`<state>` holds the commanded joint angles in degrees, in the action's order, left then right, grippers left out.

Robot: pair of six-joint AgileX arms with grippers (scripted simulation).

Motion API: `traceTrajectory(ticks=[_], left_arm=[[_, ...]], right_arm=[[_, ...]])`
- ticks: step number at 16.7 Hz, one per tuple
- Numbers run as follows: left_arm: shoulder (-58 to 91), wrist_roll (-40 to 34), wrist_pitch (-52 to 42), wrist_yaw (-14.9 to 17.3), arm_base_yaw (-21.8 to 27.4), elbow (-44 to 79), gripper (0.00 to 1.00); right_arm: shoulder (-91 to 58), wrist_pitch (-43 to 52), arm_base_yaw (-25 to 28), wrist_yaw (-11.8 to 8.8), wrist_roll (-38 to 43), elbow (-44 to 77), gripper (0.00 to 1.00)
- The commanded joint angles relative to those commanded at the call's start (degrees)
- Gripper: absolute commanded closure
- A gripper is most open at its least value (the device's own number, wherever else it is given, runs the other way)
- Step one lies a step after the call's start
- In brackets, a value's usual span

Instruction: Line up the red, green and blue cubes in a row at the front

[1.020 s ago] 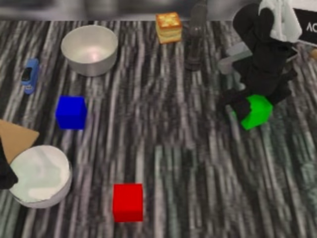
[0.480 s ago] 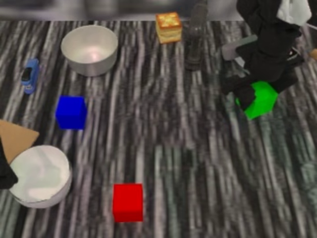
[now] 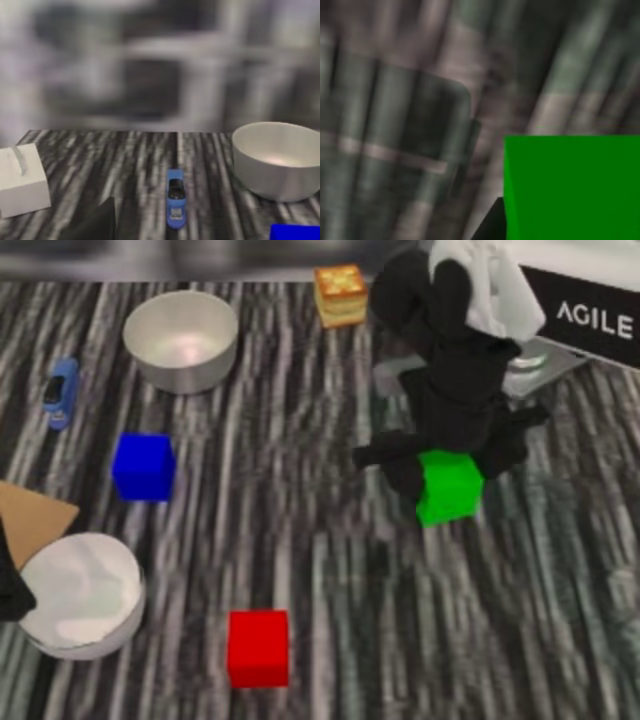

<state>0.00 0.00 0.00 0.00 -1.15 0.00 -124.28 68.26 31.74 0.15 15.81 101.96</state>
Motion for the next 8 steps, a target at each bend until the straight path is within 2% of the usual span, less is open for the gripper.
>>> traceTrajectory(ticks=[5,8], left_arm=[[0.0,0.0,0.0,0.0,0.0,0.0,0.0],[0.0,0.0,0.0,0.0,0.0,0.0,0.0]], right_arm=[[5.1,-0.8,12.7,-0.2,24.6,-7.0,1.0],[8.3,-1.8,18.8,-0.1,34.0,-10.4,1.0]])
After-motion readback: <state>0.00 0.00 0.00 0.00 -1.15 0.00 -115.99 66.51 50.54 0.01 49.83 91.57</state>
